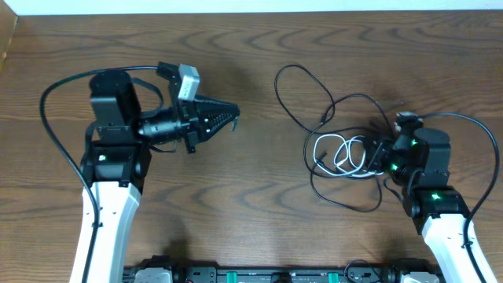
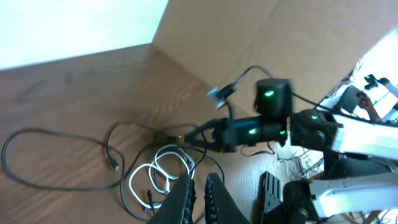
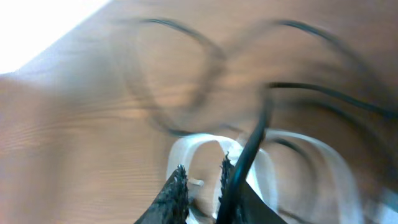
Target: Untangle cables
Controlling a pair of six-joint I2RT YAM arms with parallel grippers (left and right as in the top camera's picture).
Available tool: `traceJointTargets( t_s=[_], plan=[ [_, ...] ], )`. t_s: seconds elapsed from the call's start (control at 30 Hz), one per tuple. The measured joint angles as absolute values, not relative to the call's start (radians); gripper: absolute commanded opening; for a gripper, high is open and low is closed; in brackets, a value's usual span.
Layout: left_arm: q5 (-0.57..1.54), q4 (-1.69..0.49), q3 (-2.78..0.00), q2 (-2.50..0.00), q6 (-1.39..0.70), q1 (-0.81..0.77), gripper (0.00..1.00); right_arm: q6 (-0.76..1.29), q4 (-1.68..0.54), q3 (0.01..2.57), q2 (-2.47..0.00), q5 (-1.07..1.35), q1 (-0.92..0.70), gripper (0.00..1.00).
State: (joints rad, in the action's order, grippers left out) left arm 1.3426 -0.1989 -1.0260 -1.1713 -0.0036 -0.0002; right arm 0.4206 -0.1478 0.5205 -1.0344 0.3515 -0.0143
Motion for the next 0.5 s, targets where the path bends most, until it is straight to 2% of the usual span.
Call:
traceJointTargets(
  t_s=[0.17, 0.3, 0.5],
  plan=[
    [1.212, -0.295, -1.026, -1.208, -0.004, -0.046, 0.08, 0.422, 0.043, 0.523, -1.035, 0.599, -0.014, 0.2],
    [1.117, -0.345, -1.026, -1.227, -0.004, -0.101, 0.08, 0.465, 0.06, 0.522, -1.035, 0.664, -0.014, 0.21],
    [0.951, -0.36, -1.026, -1.259, -0.004, -0.205, 0.09, 0.573, 0.212, 0.522, -1.035, 0.8, -0.014, 0.23]
  ],
)
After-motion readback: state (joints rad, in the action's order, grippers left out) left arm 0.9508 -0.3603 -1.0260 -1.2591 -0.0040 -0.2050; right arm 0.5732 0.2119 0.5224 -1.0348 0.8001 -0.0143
